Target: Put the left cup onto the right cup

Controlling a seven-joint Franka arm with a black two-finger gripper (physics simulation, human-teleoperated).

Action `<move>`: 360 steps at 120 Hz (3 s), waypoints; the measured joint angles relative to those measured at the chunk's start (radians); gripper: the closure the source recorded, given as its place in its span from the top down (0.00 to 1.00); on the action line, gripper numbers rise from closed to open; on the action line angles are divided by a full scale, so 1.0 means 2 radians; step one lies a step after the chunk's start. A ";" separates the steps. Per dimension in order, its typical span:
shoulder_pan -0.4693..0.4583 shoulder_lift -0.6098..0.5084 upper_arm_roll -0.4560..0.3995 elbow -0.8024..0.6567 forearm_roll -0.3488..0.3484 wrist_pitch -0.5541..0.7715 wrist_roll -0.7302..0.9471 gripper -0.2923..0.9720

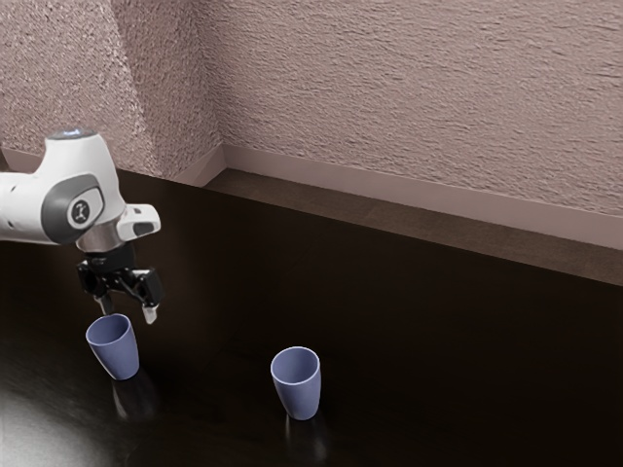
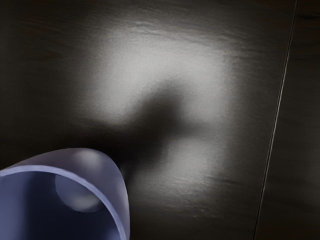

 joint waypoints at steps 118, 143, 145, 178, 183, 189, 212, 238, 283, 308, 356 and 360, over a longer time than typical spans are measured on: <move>0.012 0.027 0.007 -0.004 0.001 0.034 -0.002 0.77; 0.012 0.027 0.013 -0.018 0.000 0.036 -0.003 0.77; 0.012 0.027 0.013 -0.021 0.000 0.037 -0.003 0.77; 0.010 0.026 0.015 -0.033 -0.001 0.053 -0.003 0.77; 0.008 0.027 0.015 -0.032 -0.001 0.054 -0.003 0.77; 0.006 0.029 0.015 -0.032 -0.001 0.056 -0.004 0.77; 0.005 0.041 0.014 -0.031 -0.001 0.063 -0.004 0.77; 0.006 0.052 0.015 -0.031 -0.002 0.071 -0.004 0.77; 0.005 0.054 0.015 -0.031 -0.002 0.074 -0.005 0.65; 0.005 0.054 0.014 -0.031 -0.002 0.075 -0.007 0.46; 0.005 0.055 0.014 -0.031 -0.002 0.074 -0.015 0.23; 0.005 0.055 0.014 -0.031 -0.002 0.074 -0.016 0.22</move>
